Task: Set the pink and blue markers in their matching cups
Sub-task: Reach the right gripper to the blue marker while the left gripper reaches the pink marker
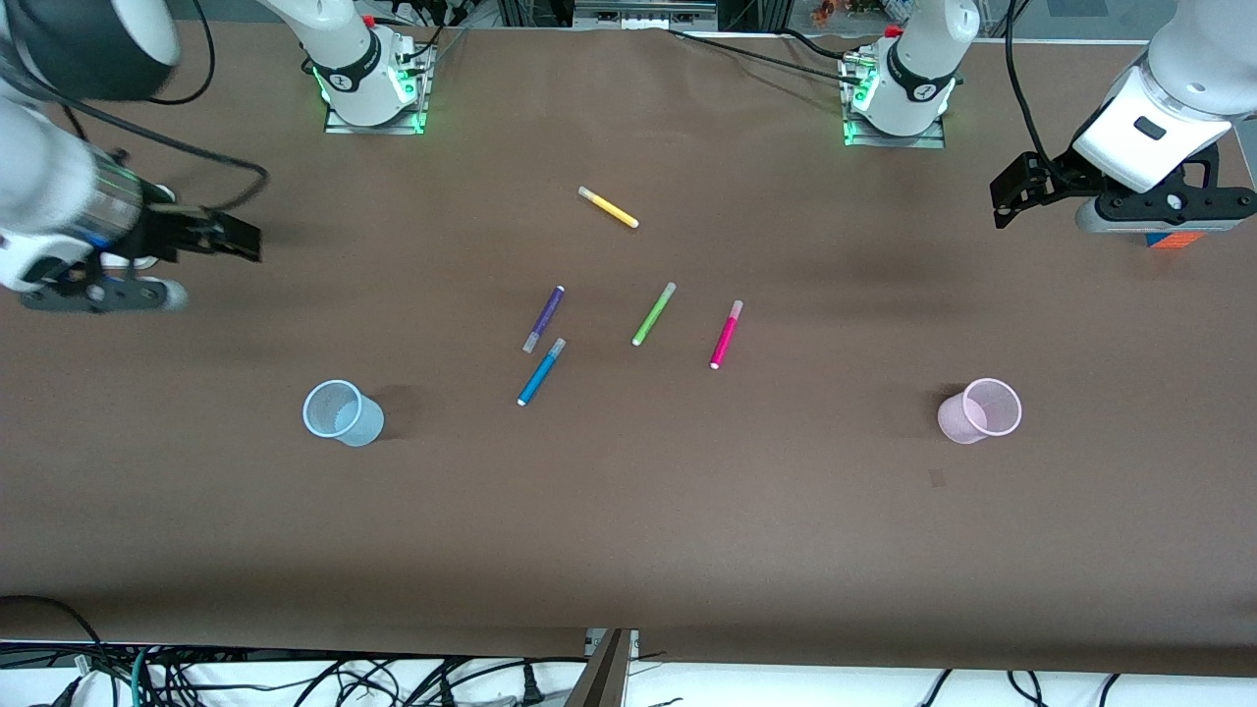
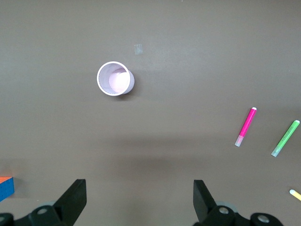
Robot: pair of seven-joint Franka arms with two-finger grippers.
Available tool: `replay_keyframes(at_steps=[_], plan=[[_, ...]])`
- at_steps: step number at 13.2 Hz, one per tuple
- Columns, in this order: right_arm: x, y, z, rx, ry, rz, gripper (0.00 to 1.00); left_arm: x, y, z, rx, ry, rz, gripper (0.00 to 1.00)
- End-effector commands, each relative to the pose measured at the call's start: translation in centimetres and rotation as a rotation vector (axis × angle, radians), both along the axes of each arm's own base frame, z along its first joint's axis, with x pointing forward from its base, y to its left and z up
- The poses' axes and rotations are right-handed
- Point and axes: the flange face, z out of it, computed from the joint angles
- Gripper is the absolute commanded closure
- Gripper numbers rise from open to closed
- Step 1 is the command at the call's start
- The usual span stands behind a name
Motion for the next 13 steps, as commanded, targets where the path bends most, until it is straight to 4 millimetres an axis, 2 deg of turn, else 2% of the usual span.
replay_keyframes(at_steps=[1,4,6,7,8,10,11,13], plan=[[1.8,4.6,-3.5,-0.019,-0.025,-0.068,0.00,0.0,0.0,0.7,0.021,-0.003,-0.006,0.00],[3.2,7.7,-7.3,-0.036,-0.051,-0.142,0.00,0.2,0.0,0.1,0.021,0.013,-0.004,0.00],[4.1,9.8,-10.7,-0.040,-0.064,-0.160,0.00,-0.2,-0.1,-0.6,0.011,0.061,0.013,0.00],[4.3,10.8,-12.1,-0.037,-0.067,-0.180,0.00,0.4,-0.6,-2.2,0.016,0.101,0.018,0.00],[4.6,11.7,-13.4,-0.013,-0.063,-0.229,0.00,0.7,-2.3,-4.3,0.023,0.162,-0.014,0.00],[5.0,13.2,-16.2,0.019,-0.053,-0.300,0.00,0.9,-4.2,-7.5,0.033,0.259,-0.060,0.00],[4.9,14.5,-17.5,0.014,-0.054,-0.305,0.00,0.8,-5.8,-9.3,0.041,0.307,-0.086,0.00],[4.7,16.8,-20.2,0.010,-0.079,-0.360,0.00,1.7,-7.4,-13.4,0.045,0.383,-0.119,0.00]])
